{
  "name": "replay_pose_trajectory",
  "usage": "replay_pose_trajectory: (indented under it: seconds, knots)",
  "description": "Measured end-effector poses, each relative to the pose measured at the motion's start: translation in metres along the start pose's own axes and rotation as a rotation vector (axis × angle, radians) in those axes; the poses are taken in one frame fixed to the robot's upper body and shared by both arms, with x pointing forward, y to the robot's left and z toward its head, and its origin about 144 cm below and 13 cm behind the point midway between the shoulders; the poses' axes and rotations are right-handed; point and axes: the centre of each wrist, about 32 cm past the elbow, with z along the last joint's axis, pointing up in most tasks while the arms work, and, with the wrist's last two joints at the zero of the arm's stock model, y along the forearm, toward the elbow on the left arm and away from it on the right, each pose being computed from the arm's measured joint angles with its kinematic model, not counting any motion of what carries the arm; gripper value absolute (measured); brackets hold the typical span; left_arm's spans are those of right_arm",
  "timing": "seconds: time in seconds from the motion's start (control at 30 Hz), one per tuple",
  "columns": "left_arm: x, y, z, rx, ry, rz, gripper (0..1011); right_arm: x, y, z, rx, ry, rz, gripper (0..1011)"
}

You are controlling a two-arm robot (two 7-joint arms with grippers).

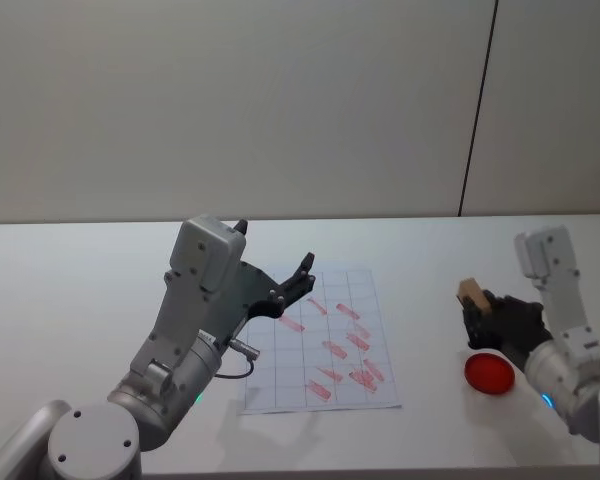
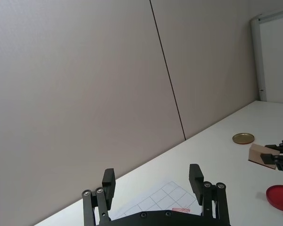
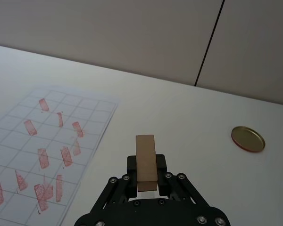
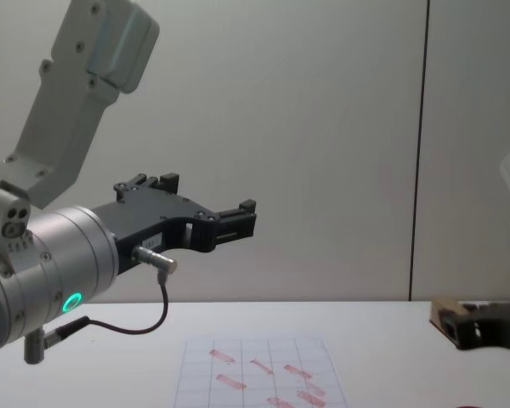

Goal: Use the one hand to pick up the stamp and affix it onto the A4 paper.

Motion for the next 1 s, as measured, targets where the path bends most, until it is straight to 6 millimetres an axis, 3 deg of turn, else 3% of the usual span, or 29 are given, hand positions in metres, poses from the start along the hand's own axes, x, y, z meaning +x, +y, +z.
replay_pose_trajectory:
  seconds: [0.4,1.0]
  knots:
    - [0.0,0.0,0.0,0.0,0.0,0.0,993,0.014,0.0,-0.024,-0.077,0.022,0.0,220]
    - [0.0,0.0,0.0,0.0,0.0,0.0,993,0.017,0.011,-0.043,-0.133,0.033,0.025,219]
